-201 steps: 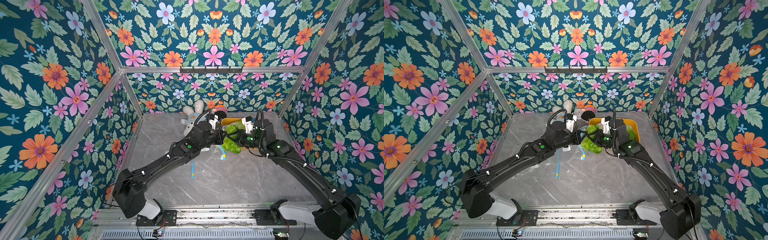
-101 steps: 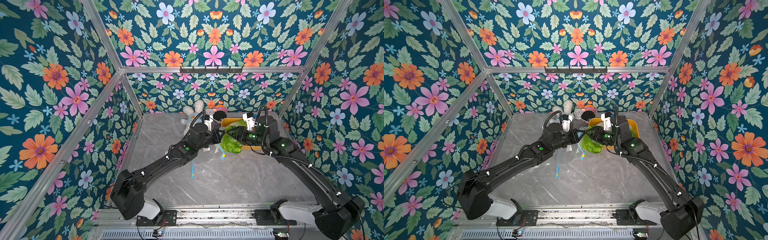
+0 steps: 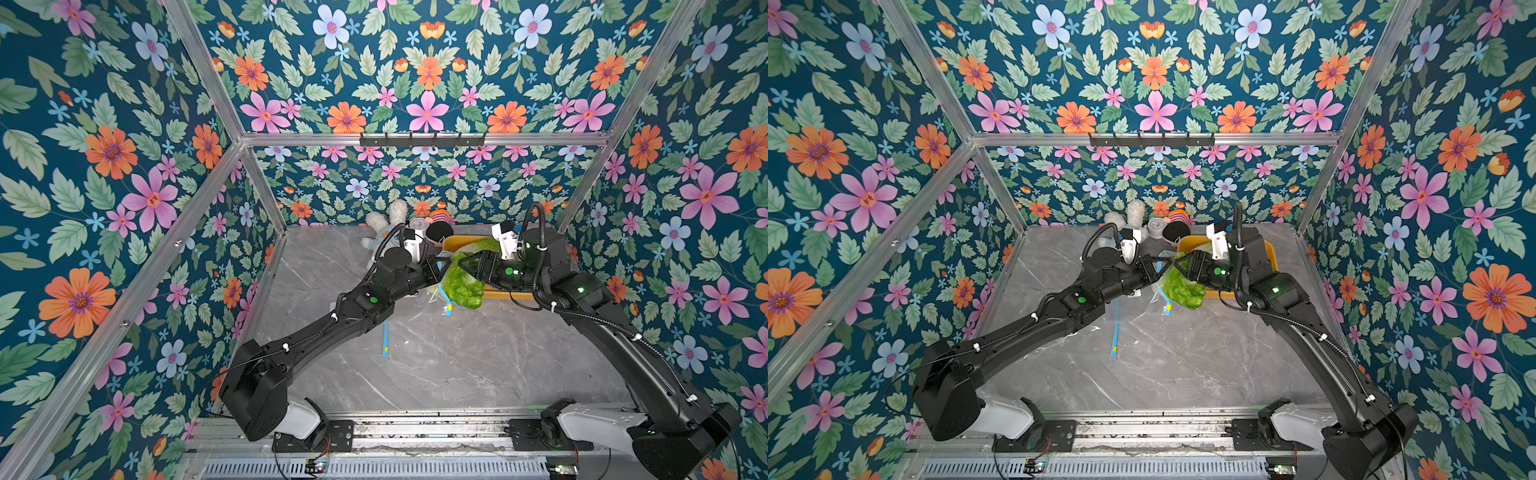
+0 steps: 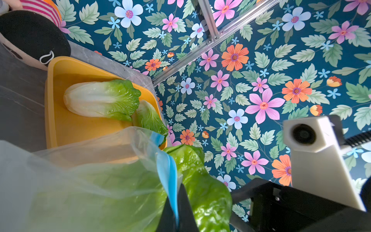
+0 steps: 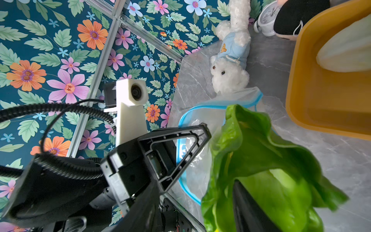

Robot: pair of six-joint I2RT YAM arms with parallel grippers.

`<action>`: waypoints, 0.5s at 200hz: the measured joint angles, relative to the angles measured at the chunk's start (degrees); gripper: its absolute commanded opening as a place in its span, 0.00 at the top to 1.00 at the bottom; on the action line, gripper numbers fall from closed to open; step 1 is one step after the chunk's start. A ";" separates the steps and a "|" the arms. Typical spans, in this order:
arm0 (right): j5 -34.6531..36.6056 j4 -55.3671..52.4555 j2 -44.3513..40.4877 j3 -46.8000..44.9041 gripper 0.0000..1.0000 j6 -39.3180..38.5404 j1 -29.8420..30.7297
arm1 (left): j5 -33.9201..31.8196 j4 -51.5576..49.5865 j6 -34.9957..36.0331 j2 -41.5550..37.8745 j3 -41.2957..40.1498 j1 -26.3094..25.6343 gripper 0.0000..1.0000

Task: Put the chinese cabbages into a zipper bag and zip it
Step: Place the Chinese cabbage in the zipper food storage bag.

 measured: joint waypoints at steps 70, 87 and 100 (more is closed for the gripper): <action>0.15 -1.51 0.94 -1.88 0.34 -0.50 -0.39 | 1.01 3.43 -3.41 -0.13 -1.62 0.72 1.00; -0.09 -1.51 0.55 -1.81 0.32 -0.55 -0.46 | 1.09 3.54 -3.78 -0.22 -1.66 0.83 1.00; -0.09 -1.99 -0.42 -1.40 0.31 -0.57 -0.61 | 1.11 4.24 -4.24 -0.24 -1.88 1.05 1.00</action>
